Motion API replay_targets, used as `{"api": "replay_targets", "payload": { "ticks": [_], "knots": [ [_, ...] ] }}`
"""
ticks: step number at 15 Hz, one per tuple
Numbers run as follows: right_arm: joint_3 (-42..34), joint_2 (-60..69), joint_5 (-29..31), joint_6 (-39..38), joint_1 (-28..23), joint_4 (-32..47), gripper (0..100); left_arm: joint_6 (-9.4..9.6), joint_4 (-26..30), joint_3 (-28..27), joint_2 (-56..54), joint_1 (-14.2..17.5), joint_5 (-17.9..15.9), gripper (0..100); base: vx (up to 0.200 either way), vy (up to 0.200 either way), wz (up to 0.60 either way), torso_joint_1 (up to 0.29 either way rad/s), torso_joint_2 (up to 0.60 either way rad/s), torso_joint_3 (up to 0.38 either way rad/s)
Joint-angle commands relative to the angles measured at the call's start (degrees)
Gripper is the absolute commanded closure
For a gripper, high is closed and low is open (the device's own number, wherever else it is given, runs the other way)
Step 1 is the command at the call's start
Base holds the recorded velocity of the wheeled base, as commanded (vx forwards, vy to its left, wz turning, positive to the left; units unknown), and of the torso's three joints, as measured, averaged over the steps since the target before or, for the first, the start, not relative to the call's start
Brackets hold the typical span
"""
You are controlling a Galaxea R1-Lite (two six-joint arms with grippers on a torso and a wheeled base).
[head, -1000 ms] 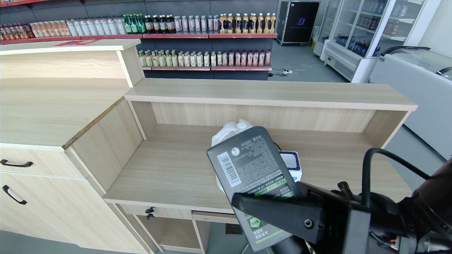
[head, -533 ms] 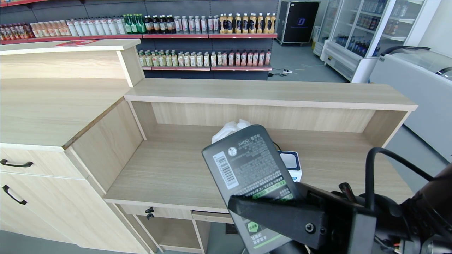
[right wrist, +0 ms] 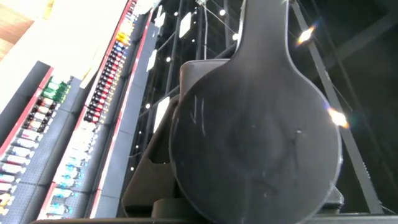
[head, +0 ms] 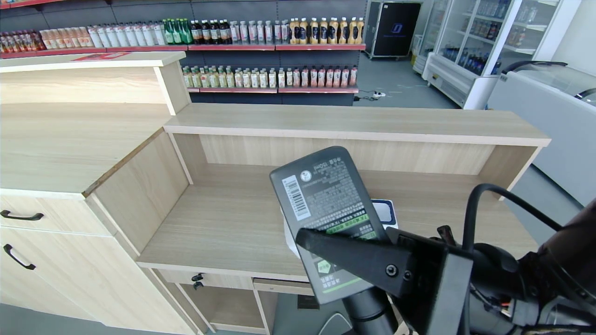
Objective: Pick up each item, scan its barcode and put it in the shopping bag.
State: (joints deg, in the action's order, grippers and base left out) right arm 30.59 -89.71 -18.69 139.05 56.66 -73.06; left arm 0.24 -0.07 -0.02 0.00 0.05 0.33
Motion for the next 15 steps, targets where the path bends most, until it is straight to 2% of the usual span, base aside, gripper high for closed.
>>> {"api": "replay_targets", "payload": {
  "ticks": [1, 11, 13, 14, 15],
  "knots": [
    [-0.4, -0.3, 0.0, 0.1, 0.6, 0.2, 100, 0.02, 0.0, -0.1, 0.0, 0.0, 0.0, 0, 0.0, 0.0, 0.0, 0.0, 0.0, 0.0],
    [-1.1, 3.6, 0.1, -0.7, 0.9, 0.5, 100, 0.02, 0.0, -0.1, 0.0, 0.0, 0.0, 0, 0.0, 0.0, 0.0, 0.0, 0.0, 0.0],
    [0.7, 5.0, 1.3, -8.3, -3.9, 1.3, 100, -0.07, 0.0, -0.1, 0.0, 0.0, 0.0, 0, 0.0, 0.0, 0.0, 0.0, 0.0, 0.0],
    [0.9, 7.4, 4.4, -16.4, -8.8, 5.9, 100, -0.07, 0.0, 0.0, 0.0, 0.0, 0.0, 0, 0.0, 0.0, 0.0, 0.0, 0.0, 0.0],
    [1.3, 9.4, 6.4, -25.1, -16.1, 11.2, 100, 0.02, 0.0, -0.1, 0.0, 0.0, 0.0, 0, 0.0, 0.0, 0.0, 0.0, 0.0, 0.0]
  ]
}}
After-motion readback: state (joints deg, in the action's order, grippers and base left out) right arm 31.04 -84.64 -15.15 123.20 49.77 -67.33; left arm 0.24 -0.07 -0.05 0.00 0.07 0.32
